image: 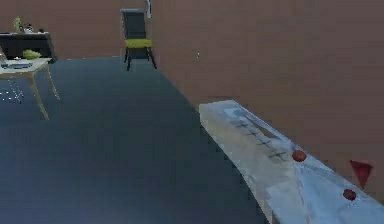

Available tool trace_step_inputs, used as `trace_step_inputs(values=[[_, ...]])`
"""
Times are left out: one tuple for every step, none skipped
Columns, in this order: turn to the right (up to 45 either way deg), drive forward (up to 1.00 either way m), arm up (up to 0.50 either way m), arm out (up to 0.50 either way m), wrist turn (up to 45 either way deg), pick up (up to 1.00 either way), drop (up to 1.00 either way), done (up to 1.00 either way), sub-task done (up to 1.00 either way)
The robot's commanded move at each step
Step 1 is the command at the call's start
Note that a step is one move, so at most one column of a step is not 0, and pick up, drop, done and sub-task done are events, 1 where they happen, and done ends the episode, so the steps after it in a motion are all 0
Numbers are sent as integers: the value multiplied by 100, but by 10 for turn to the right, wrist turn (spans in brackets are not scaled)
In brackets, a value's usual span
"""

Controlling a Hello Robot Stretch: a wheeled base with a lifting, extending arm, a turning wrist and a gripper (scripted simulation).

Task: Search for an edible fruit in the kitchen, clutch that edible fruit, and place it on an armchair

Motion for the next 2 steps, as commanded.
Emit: trace_step_inputs(values=[[30,0,0,0,0,0,0,0,0],[0,60,0,0,0,0,0,0,0]])
